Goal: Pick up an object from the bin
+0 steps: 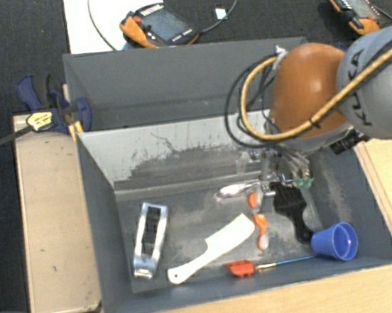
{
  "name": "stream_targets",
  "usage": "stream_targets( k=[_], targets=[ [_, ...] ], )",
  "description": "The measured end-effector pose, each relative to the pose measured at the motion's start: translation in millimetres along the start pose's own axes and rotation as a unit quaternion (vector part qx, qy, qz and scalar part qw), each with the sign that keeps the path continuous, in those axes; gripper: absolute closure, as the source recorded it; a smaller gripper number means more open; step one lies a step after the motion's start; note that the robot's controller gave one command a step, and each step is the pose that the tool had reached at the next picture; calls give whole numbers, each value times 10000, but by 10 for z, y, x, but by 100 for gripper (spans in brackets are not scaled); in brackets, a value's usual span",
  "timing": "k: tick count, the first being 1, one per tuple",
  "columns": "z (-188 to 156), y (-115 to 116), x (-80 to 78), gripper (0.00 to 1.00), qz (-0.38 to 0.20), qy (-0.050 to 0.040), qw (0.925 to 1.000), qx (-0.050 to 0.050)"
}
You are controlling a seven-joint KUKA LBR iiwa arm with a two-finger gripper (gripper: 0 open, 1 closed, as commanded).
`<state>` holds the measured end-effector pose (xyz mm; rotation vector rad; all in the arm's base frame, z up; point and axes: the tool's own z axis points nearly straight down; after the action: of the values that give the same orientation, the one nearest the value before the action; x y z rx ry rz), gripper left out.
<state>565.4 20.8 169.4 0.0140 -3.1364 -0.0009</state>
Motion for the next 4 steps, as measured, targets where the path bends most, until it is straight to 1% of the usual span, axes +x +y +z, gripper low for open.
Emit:
stream_targets(
  k=[1, 2, 3, 4],
  targets=[
    [-47, -1, -17, 0, 5, -43, 10000, -1],
    [988, 430, 363, 0, -2029, -17, 9792, -4],
    [689, 498, 544, 0, -2235, -46, 9747, 10],
    [993, 445, 403, 0, -2078, -33, 9782, -8]
  ],
)
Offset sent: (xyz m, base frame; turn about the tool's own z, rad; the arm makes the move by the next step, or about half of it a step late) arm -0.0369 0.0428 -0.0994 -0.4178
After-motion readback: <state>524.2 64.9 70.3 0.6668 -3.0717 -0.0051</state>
